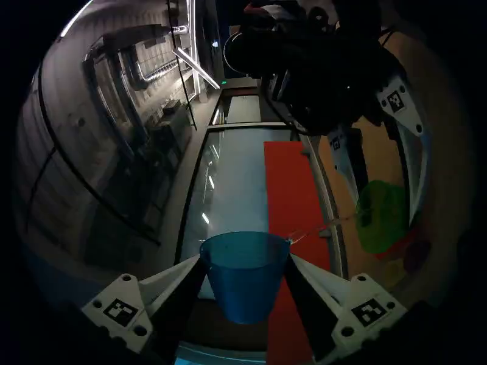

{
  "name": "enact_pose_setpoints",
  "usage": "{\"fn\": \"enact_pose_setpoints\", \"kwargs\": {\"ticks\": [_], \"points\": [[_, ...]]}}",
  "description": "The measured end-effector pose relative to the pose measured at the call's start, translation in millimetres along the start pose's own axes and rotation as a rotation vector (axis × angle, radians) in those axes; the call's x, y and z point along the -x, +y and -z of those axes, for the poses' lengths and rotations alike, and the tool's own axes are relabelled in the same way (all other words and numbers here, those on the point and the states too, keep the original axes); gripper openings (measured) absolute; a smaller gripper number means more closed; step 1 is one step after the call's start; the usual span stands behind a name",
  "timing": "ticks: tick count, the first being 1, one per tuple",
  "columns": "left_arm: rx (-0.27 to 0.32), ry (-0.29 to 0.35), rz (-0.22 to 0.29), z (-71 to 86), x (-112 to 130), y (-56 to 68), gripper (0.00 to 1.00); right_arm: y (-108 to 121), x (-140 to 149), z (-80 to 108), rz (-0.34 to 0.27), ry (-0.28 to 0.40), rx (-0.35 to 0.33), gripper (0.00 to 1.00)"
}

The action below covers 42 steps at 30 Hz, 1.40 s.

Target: Pour water

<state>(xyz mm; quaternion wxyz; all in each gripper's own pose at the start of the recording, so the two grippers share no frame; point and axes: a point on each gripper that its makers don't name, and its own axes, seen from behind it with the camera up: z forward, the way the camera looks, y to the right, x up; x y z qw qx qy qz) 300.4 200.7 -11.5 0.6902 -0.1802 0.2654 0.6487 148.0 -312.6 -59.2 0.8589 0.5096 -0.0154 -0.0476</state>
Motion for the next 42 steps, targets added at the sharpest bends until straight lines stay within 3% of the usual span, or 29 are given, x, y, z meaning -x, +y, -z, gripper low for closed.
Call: {"fn": "enact_pose_setpoints", "kwargs": {"ticks": [12, 20, 24, 33, 42], "points": [[0.003, 0.006, -0.077, 0.2, -3.8, 0.5, 0.85, -0.7, -2.7, -0.9, -0.004, 0.010, -0.001, 0.89], [-0.001, 0.007, -0.069, 0.1, -4.0, -2.6, 0.85, -1.0, -3.5, -1.7, -0.001, 0.010, 0.001, 0.89], [-0.003, 0.010, -0.038, -0.2, -3.1, -2.6, 0.85, -0.6, -4.2, -1.4, -0.003, 0.012, 0.003, 0.89], [-0.006, 0.000, 0.119, -1.4, 4.7, -4.4, 0.85, 1.8, -4.0, -0.2, -0.005, 0.017, 0.012, 0.89], [-0.003, -0.031, 0.410, -3.3, 18.3, -0.1, 0.85, 4.5, -5.9, 2.6, -0.007, 0.023, 0.020, 0.89]]}}
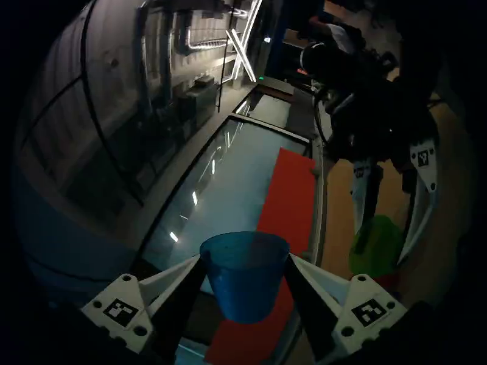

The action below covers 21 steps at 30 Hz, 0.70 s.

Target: Pour water

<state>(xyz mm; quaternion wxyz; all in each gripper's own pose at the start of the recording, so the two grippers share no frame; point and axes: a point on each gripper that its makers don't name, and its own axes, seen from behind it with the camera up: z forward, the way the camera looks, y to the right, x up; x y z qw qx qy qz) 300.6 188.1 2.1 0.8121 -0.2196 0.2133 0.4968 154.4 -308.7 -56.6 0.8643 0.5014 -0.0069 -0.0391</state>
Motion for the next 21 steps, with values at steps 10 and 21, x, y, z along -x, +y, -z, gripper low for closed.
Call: {"fn": "enact_pose_setpoints", "kwargs": {"ticks": [10, 21], "points": [[-0.023, -0.052, 0.277, 1.5, 20.1, -11.2, 0.85, 4.2, -3.4, 5.5, 0.002, 0.009, 0.012, 0.89], [-0.041, -0.098, 0.616, -2.2, 47.2, -22.0, 0.85, 8.6, -8.3, 9.4, 0.002, 0.016, 0.023, 0.89]]}}
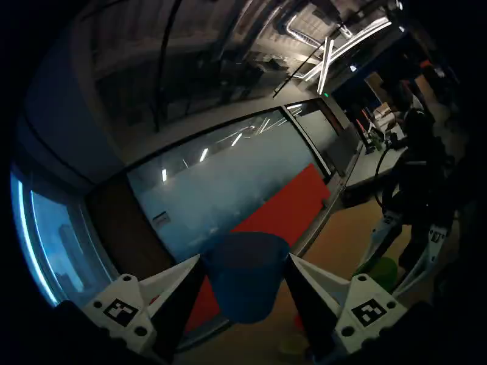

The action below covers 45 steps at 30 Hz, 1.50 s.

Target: Pour water

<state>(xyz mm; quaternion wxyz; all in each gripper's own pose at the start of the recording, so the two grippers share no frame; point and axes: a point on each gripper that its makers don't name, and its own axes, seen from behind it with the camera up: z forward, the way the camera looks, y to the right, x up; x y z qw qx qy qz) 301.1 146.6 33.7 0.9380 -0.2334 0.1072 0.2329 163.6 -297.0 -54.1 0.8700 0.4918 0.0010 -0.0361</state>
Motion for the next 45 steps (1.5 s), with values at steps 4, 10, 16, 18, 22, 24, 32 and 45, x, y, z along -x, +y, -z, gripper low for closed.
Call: {"fn": "enact_pose_setpoints", "kwargs": {"ticks": [4, 10, 16, 18, 22, 24, 32, 45], "points": [[0.005, -0.015, 0.140, -0.5, 5.6, -6.5, 0.85, 1.3, -0.3, 1.7, -0.002, 0.003, 0.003, 0.89], [0.023, -0.014, 0.330, -2.6, 7.5, -12.0, 0.85, 4.5, -3.2, 3.8, -0.009, 0.008, 0.011, 0.89], [0.038, -0.006, 0.452, -6.0, 8.9, -14.5, 0.85, 6.7, -6.9, 4.4, -0.019, 0.016, 0.016, 0.89], [0.037, -0.008, 0.461, -6.7, 11.2, -15.9, 0.85, 7.6, -7.1, 3.7, -0.021, 0.016, 0.019, 0.89], [0.031, -0.019, 0.447, -5.4, 16.5, -16.0, 0.85, 8.7, -5.9, 3.5, -0.023, 0.012, 0.023, 0.89], [0.030, -0.024, 0.439, -4.5, 18.6, -15.3, 0.85, 9.1, -5.6, 3.7, -0.025, 0.010, 0.025, 0.89], [0.033, -0.035, 0.447, 0.3, 29.8, -13.2, 0.85, 13.1, -8.3, 8.8, -0.029, 0.006, 0.040, 0.89], [0.033, -0.067, 0.464, 13.6, 69.5, 2.2, 0.85, 32.3, -9.4, 35.2, -0.028, -0.011, 0.094, 0.90]]}}
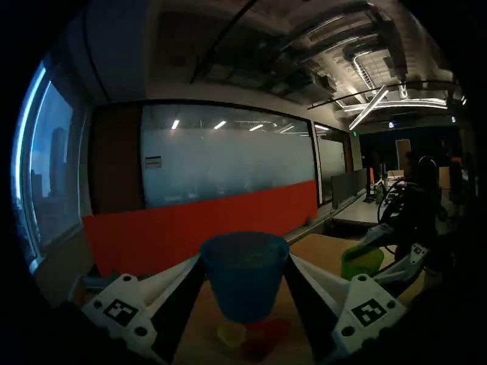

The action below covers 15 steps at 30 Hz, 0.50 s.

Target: Pour water

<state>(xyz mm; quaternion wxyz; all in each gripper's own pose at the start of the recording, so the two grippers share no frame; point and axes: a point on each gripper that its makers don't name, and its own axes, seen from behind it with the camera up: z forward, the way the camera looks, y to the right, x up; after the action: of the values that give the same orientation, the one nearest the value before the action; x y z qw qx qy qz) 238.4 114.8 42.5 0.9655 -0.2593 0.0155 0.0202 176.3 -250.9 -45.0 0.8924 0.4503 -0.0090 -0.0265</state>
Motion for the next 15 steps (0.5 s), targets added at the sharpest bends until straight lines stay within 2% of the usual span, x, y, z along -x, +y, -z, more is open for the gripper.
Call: {"fn": "enact_pose_setpoints", "kwargs": {"ticks": [6, 15], "points": [[0.014, -0.009, 0.026, 4.7, 17.6, 3.7, 0.85, 7.4, 0.0, 9.5, 0.006, -0.015, 0.018, 0.90], [0.036, -0.011, 0.021, 13.5, 32.0, 15.0, 0.85, 16.4, -3.5, 20.5, 0.006, -0.023, 0.044, 0.90]]}}
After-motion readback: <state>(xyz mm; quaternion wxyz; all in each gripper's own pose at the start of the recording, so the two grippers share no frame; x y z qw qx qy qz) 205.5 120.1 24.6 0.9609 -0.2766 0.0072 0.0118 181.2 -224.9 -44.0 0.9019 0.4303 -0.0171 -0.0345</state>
